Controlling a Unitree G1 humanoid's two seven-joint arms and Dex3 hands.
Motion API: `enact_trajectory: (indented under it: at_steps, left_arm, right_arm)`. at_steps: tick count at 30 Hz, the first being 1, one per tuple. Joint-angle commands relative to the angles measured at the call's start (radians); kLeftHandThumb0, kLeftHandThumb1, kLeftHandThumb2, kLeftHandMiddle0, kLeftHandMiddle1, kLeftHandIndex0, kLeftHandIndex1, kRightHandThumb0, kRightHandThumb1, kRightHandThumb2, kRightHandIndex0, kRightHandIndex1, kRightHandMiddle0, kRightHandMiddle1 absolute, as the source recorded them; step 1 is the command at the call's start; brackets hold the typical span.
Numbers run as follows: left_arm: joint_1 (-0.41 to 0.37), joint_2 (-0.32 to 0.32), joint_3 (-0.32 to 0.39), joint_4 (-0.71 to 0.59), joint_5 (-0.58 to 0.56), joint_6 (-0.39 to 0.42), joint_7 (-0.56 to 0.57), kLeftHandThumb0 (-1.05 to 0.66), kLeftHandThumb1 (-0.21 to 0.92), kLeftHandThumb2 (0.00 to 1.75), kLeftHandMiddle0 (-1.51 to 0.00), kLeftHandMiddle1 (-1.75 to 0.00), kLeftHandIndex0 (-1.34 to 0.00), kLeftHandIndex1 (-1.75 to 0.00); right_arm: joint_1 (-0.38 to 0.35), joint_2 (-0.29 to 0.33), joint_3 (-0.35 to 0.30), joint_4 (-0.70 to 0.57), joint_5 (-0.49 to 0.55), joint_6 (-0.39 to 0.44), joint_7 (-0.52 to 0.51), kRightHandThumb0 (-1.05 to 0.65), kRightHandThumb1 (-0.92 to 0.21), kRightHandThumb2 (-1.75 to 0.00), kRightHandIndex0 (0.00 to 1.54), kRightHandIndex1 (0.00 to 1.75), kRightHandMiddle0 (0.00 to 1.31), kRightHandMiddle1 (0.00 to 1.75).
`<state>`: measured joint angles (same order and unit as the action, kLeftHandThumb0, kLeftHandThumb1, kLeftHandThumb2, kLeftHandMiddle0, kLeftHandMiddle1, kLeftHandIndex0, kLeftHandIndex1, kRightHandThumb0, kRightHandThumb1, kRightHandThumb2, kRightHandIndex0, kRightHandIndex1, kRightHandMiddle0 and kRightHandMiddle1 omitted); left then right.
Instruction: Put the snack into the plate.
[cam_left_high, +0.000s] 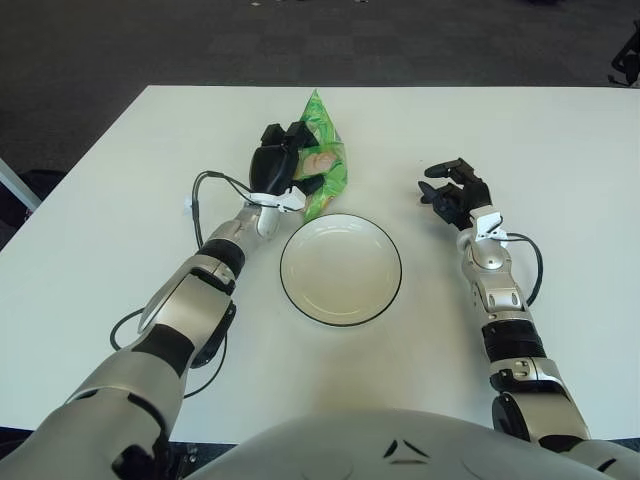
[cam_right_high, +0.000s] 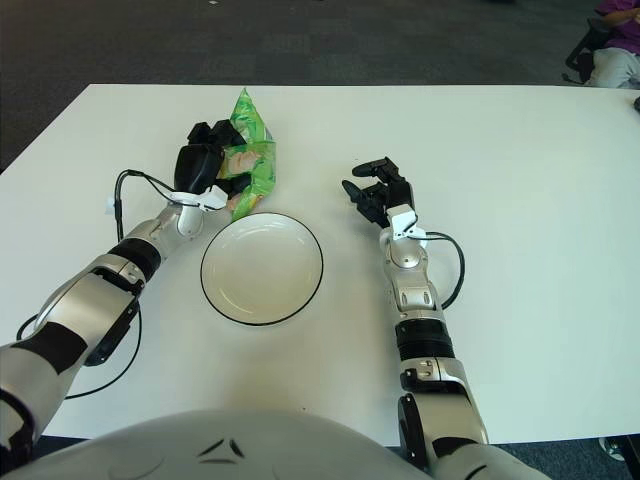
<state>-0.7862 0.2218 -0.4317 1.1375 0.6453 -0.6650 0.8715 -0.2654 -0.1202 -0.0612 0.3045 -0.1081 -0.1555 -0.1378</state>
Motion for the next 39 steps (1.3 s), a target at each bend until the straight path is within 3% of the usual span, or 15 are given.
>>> enact_trajectory:
  at_steps: [1, 10, 18, 21, 24, 31, 39]
  left_arm:
    - [0.005, 0.034, 0.006, -0.046, 0.022, -0.035, 0.047, 0.00, 0.30, 1.33, -0.58, -1.73, -0.44, -1.75]
    - [0.021, 0.084, 0.016, -0.173, 0.071, -0.087, 0.109, 0.00, 0.30, 1.34, -0.58, -1.73, -0.44, -1.75]
    - [0.050, 0.114, 0.022, -0.307, 0.152, -0.074, 0.212, 0.00, 0.29, 1.35, -0.59, -1.73, -0.44, -1.75]
    - [0.059, 0.121, 0.026, -0.340, 0.171, -0.070, 0.227, 0.29, 0.38, 1.23, -0.54, -1.74, -0.55, -1.75]
    - [0.067, 0.131, 0.033, -0.369, 0.181, -0.074, 0.231, 0.39, 0.41, 1.19, -0.52, -1.74, -0.59, -1.75]
    - [0.081, 0.164, 0.056, -0.450, 0.179, -0.109, 0.203, 0.43, 0.43, 1.16, -0.51, -1.75, -0.61, -1.75]
    - [0.091, 0.192, 0.059, -0.515, 0.170, -0.226, 0.156, 0.43, 0.43, 1.16, -0.51, -1.75, -0.63, -1.75]
  right_arm:
    - [-0.016, -0.010, -0.004, 0.002, -0.008, 0.008, -0.001, -0.01, -0.92, -0.12, 0.75, 1.19, 0.48, 1.23]
    - [-0.017, -0.012, -0.003, 0.003, -0.011, 0.015, -0.005, -0.01, -0.92, -0.11, 0.75, 1.19, 0.49, 1.23]
    - [-0.019, -0.013, -0.002, 0.006, -0.014, 0.019, -0.007, -0.01, -0.92, -0.11, 0.75, 1.19, 0.49, 1.22]
    - [-0.020, -0.014, -0.002, 0.011, -0.014, 0.017, -0.007, -0.01, -0.92, -0.11, 0.75, 1.20, 0.49, 1.22]
    - [-0.021, -0.015, -0.003, 0.015, -0.013, 0.016, -0.007, -0.01, -0.92, -0.11, 0.75, 1.20, 0.49, 1.22]
    - [-0.024, -0.017, -0.004, 0.022, -0.010, 0.014, -0.007, -0.01, -0.92, -0.11, 0.74, 1.20, 0.50, 1.21]
    - [-0.027, -0.017, -0.004, 0.027, -0.010, 0.013, -0.009, -0.01, -0.92, -0.11, 0.74, 1.20, 0.50, 1.21]
